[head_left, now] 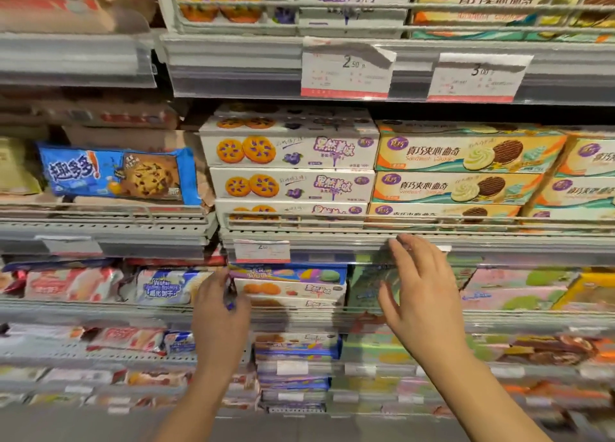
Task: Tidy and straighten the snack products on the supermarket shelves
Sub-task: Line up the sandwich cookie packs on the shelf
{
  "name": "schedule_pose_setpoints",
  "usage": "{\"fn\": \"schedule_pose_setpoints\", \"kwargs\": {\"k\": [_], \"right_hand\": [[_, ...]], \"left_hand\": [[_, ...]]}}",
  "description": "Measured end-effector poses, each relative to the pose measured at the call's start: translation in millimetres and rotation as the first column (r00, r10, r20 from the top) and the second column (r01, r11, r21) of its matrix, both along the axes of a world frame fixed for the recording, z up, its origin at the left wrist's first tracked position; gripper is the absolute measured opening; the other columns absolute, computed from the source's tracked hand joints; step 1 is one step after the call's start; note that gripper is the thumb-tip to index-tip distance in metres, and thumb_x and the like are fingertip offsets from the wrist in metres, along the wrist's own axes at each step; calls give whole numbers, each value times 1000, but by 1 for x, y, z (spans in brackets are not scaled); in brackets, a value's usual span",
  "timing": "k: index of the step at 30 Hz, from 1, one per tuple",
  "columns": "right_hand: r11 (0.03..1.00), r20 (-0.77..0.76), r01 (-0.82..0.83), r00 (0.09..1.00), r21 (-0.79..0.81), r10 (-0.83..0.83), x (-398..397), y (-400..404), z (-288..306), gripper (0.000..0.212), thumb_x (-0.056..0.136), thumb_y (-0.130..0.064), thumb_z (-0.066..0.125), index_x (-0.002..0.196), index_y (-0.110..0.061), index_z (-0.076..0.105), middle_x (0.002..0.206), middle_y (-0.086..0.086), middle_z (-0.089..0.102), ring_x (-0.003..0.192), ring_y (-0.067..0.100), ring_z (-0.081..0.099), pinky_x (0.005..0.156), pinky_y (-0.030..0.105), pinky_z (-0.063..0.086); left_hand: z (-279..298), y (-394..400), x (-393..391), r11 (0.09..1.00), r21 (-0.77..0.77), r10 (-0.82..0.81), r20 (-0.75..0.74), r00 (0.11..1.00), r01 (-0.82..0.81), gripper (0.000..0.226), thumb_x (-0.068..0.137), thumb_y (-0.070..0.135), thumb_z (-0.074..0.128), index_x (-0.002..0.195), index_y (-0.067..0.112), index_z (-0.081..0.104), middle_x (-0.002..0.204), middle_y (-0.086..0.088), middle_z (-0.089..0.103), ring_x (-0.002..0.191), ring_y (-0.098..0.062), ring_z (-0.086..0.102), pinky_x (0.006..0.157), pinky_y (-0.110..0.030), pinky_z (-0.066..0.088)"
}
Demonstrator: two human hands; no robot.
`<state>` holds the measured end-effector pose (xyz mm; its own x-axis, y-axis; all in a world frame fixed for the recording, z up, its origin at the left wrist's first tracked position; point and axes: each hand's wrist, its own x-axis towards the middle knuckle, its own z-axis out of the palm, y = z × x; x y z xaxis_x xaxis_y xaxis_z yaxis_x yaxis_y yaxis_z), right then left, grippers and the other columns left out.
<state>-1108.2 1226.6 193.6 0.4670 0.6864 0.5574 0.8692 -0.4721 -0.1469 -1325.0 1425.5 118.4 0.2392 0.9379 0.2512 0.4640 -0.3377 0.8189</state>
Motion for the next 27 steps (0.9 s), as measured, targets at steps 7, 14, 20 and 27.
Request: {"fn": "schedule_pose_setpoints", "kwargs": {"k": [7, 14, 20, 27], "right_hand": [[1000, 8, 8, 1000, -5, -8, -3, 2, 8, 58, 82, -21, 73, 135, -2, 57, 134, 14, 54, 125, 35, 49, 101, 49, 49], [999, -21, 43, 999, -5, -43, -10, 1, 6, 59, 85, -24, 71, 139, -5, 54, 138, 10, 51, 130, 30, 47, 97, 41, 52], [997, -39, 73, 996, -24, -74, -12, 1, 9, 61, 87, -29, 70, 142, -9, 52, 142, 7, 49, 133, 27, 45, 96, 38, 53], [997, -48, 76, 996, -25, -77, -12, 2, 9, 58, 88, -31, 67, 141, -12, 53, 140, 5, 50, 131, 27, 44, 96, 38, 52]], "left_hand": [[8, 37, 4, 992, -91, -90, -79, 993, 83, 74, 95, 28, 66, 159, 20, 29, 153, -6, 48, 140, -29, 45, 111, -50, 42], [8, 54, 9, 959, -180, -229, -43, 972, 218, 71, 90, 36, 70, 151, 29, 34, 139, 3, 59, 124, -25, 58, 96, -45, 52], [3, 69, 14, 949, -195, -248, 21, 969, 247, 58, 88, 35, 75, 138, 27, 48, 117, 6, 69, 104, -18, 65, 84, -36, 51], [4, 72, 8, 943, -173, -288, 14, 958, 286, 59, 87, 38, 78, 137, 22, 52, 114, 7, 67, 103, -18, 63, 86, -39, 51]]}}
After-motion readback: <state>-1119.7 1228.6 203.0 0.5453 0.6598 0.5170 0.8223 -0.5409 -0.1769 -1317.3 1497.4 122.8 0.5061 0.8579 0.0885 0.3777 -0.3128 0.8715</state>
